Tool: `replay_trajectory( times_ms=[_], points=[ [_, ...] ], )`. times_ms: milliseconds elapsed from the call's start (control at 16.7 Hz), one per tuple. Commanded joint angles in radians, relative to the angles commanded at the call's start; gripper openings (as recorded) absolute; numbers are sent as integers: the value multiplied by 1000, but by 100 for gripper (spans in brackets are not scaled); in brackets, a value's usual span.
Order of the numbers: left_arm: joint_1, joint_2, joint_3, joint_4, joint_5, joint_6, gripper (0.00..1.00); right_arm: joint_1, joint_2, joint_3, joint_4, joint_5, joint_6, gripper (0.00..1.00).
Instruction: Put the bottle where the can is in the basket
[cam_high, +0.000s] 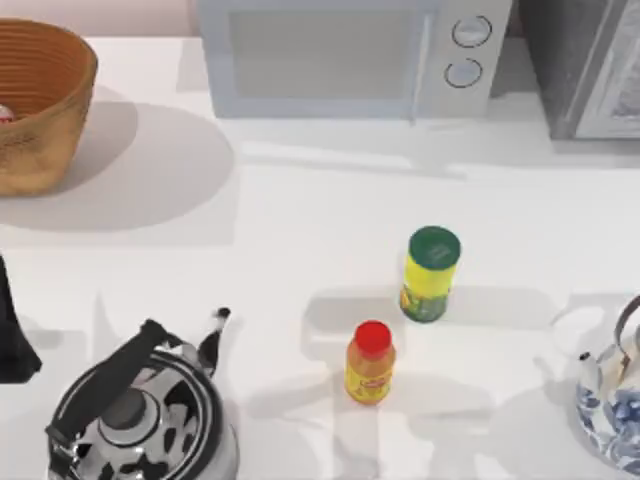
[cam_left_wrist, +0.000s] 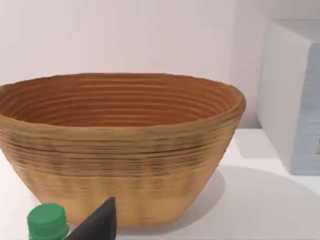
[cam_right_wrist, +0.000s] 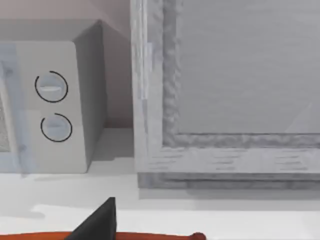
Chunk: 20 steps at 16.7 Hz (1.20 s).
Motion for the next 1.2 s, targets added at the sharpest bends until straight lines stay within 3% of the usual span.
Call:
replay_trajectory(
  times_ms=[300,540,780,1200],
  points=[
    [-4,54,46,-33,8,-1,100,0,0,0,0,0,0,100],
    [-7,275,242,-155,28,-5,100,0,0,0,0,0,0,100],
    [3,656,576,-335,46,-7,100,0,0,0,0,0,0,100],
    [50,1476,1327,-721,71,2,100,0,0,0,0,0,0,100]
  ],
)
